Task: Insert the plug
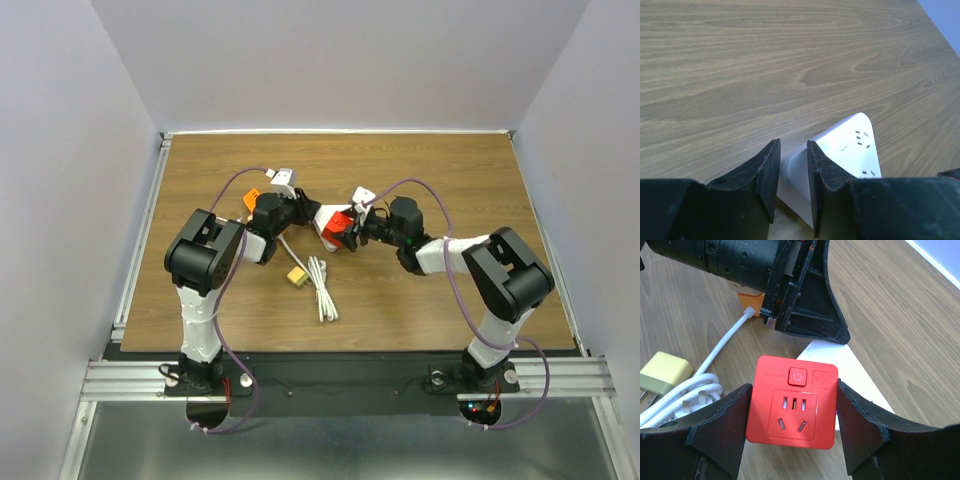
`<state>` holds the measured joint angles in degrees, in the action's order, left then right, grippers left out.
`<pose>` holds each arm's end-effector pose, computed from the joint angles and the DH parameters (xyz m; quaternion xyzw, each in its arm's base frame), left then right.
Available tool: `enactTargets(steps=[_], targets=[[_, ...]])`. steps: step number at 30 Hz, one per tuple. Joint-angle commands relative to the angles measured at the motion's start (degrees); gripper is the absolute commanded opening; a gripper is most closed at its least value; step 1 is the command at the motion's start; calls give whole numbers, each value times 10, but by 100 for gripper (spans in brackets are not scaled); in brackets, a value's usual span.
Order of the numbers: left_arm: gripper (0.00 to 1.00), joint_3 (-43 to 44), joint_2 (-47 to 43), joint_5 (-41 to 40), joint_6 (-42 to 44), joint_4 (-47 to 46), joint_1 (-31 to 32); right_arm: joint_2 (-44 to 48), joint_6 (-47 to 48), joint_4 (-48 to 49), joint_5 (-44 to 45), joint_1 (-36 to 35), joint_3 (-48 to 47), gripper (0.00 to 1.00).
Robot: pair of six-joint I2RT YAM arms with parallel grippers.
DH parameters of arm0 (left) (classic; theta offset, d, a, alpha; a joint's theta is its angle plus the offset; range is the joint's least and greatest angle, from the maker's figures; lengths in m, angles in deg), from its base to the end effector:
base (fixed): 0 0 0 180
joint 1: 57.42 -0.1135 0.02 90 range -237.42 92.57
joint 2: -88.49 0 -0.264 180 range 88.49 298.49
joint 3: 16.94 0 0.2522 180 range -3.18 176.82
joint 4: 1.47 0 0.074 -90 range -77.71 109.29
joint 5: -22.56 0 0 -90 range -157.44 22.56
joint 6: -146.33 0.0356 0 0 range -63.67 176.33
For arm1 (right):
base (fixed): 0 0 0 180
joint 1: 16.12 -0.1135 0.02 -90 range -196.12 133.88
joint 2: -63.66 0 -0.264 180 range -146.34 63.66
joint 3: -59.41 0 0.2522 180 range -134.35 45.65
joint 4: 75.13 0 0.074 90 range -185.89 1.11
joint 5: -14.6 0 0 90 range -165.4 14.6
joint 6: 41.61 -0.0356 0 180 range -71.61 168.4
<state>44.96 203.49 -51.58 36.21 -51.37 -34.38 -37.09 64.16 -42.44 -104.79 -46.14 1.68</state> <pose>0.3561 -0.1620 0.1450 0.1131 0.7170 -0.3435 0.5959 0.3003 0.1937 0.1820 -0.4387 0.6210 0.2701 0.5907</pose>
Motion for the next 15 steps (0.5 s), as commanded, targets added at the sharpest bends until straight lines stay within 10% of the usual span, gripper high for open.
enactTargets(steps=[1, 15], targets=[[31, -17, -7, 12, 13, 40, 9, -23, 8, -13, 38, 3, -26, 1], [30, -22, -12, 26, 20, 46, 24, -45, -29, -25, 68, 4, -13, 0]])
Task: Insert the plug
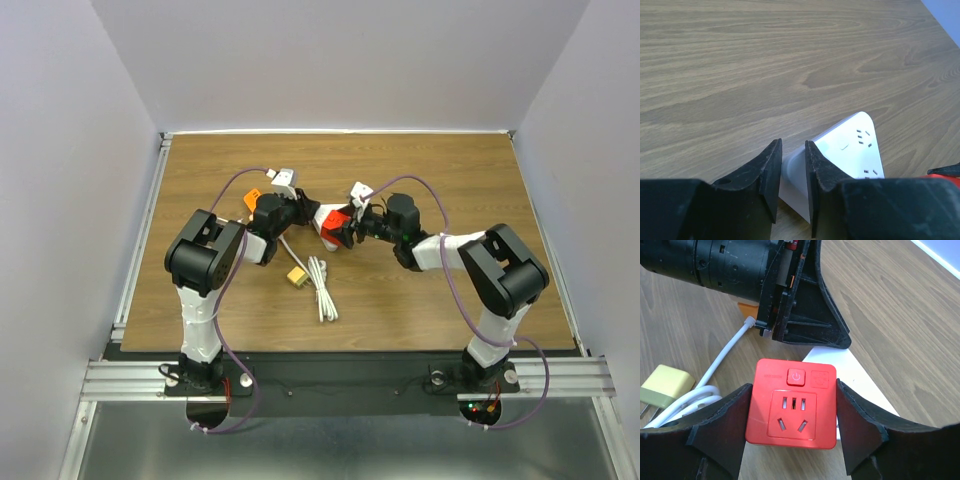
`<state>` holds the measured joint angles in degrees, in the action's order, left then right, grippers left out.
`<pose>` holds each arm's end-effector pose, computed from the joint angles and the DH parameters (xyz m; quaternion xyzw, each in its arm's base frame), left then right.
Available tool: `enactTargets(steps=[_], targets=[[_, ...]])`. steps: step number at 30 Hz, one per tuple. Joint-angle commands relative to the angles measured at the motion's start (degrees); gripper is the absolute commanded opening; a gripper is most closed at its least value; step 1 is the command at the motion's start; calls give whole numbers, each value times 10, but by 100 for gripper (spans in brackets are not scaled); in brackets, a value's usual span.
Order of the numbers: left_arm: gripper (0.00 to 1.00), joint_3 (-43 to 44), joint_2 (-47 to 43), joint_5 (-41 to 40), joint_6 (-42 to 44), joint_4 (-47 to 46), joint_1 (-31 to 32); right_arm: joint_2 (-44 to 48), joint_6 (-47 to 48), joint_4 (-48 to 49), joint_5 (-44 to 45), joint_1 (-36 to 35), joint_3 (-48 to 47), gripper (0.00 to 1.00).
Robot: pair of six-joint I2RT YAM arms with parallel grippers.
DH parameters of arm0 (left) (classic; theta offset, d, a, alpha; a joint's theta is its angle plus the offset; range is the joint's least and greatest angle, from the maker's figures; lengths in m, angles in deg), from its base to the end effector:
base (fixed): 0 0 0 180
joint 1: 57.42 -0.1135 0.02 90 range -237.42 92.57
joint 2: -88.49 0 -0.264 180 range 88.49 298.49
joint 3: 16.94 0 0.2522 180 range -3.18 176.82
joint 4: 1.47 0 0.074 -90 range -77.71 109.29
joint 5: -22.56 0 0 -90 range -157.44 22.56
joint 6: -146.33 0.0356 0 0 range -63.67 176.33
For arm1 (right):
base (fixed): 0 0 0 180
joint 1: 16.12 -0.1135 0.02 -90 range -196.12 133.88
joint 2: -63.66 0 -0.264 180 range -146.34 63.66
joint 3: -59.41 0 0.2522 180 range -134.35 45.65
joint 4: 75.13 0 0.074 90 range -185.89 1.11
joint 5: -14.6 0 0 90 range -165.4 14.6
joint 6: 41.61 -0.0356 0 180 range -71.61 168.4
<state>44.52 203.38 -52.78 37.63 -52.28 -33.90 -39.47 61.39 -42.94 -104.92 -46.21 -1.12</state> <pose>0.3537 -0.1638 0.1455 0.1182 0.7128 -0.3328 0.6059 0.3104 0.2001 0.1809 -0.4245 0.6312 0.2855 0.5830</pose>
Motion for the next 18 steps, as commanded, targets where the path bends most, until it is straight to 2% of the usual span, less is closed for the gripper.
enactTargets(steps=[1, 6, 18], targets=[[30, -18, -12, 38, 6, 56, 21, -22, -16, -11, 77, 5, 28, 0], [29, -14, -14, 38, 16, 70, 30, -1, -62, 37, 105, 4, 76, 0], [29, 3, -12, 34, 36, 103, 52, -11, -104, 74, 183, -19, 128, 0]])
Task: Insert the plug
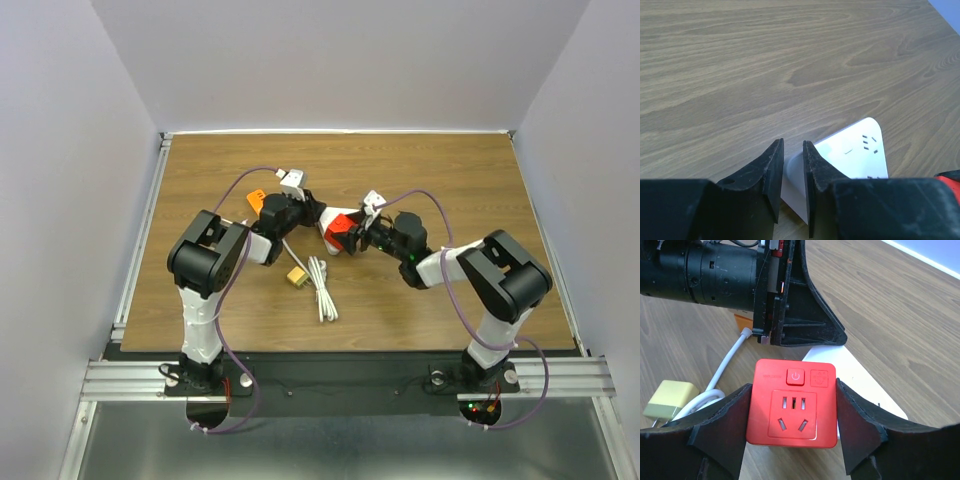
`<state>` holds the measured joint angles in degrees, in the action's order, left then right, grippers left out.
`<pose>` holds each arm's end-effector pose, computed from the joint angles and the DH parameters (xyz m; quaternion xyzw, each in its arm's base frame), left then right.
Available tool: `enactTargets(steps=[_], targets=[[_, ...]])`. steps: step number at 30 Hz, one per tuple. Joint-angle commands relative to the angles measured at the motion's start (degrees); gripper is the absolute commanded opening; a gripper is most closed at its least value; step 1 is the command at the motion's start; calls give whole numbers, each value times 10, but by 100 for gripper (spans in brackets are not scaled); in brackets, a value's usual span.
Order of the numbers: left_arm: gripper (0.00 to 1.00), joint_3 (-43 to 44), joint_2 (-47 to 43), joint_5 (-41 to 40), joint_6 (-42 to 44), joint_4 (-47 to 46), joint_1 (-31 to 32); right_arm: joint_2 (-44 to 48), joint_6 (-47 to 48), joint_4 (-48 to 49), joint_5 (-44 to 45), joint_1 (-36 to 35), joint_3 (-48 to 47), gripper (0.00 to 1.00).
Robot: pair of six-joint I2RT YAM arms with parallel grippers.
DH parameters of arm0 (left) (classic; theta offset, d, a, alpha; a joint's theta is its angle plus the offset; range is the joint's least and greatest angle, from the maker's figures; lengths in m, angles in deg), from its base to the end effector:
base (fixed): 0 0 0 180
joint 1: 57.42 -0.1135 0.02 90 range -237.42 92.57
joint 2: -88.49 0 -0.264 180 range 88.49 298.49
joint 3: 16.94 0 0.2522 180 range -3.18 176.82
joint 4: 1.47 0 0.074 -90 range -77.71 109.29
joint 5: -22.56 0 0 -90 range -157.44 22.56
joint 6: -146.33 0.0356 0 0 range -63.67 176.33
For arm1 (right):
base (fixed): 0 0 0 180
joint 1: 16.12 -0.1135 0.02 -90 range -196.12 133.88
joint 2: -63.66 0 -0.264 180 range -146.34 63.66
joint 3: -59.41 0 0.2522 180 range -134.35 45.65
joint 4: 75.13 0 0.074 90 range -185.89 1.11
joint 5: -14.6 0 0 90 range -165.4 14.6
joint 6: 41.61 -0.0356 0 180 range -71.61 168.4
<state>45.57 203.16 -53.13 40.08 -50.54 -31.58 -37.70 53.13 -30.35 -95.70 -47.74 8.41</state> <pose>0.3501 -0.1793 0.1484 0.1456 0.7106 -0.3294 0.6044 0.2829 0.1887 0.1677 -0.3400 0.6558 0.2807 0.6129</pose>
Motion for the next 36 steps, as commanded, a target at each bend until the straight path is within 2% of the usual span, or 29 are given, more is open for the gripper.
enactTargets(steps=[1, 17, 24, 36], targets=[[29, -7, -11, 37, 13, 89, 31, -30, -28, -49, 97, -9, 43, 0], [27, -16, -25, 23, 25, 108, 60, -55, -46, -42, 248, -73, 84, 1], [27, -18, -25, 39, 24, 108, 64, -75, -73, -47, 347, -113, 92, 0], [27, -27, -31, 42, 25, 104, 66, -122, -102, -51, 443, -155, 97, 1]])
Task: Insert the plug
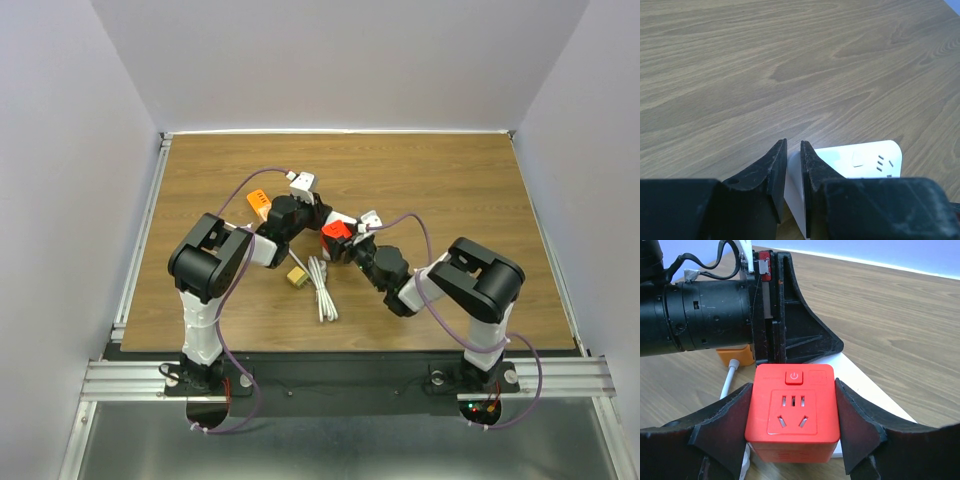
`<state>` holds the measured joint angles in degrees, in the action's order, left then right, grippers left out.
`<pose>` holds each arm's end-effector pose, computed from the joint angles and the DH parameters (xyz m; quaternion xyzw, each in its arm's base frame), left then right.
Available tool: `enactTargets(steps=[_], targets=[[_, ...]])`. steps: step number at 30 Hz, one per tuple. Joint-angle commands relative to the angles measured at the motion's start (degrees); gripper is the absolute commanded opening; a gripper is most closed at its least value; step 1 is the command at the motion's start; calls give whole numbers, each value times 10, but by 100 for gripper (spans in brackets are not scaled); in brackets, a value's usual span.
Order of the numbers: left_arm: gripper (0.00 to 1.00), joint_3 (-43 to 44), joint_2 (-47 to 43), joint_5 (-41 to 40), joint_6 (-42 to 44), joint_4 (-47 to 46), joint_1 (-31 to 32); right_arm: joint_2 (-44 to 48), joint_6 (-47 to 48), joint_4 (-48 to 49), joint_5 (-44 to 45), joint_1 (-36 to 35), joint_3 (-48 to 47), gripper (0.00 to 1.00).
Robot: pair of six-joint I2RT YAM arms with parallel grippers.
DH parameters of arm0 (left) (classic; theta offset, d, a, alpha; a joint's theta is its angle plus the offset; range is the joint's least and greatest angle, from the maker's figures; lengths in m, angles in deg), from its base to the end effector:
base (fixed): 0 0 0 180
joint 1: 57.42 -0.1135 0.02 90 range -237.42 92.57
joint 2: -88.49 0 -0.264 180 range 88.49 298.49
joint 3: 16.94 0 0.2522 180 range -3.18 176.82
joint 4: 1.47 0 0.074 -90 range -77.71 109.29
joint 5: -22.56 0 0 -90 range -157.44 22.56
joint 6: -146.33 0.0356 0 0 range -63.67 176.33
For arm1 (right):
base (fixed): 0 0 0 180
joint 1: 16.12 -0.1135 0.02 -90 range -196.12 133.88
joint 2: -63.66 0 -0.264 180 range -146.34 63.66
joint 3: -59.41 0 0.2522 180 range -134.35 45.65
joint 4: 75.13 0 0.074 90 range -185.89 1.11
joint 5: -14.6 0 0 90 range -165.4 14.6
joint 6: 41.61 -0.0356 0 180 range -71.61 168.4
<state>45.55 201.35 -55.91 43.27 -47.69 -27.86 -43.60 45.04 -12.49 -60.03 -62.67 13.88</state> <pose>0.3375 -0.1996 0.1546 0.1722 0.7112 -0.3148 0.6045 0.2311 0.2302 0.1452 -0.1673 0.6814 0.2129 0.6800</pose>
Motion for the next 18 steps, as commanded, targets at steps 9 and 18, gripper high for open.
enactTargets(steps=[9, 18], targets=[[26, -29, -13, 70, -7, 75, 29, -71, -37, -231, 127, -32, 56, 0], [26, -27, -13, 70, -5, 76, 29, -97, -45, -242, 169, -62, 44, 1]])
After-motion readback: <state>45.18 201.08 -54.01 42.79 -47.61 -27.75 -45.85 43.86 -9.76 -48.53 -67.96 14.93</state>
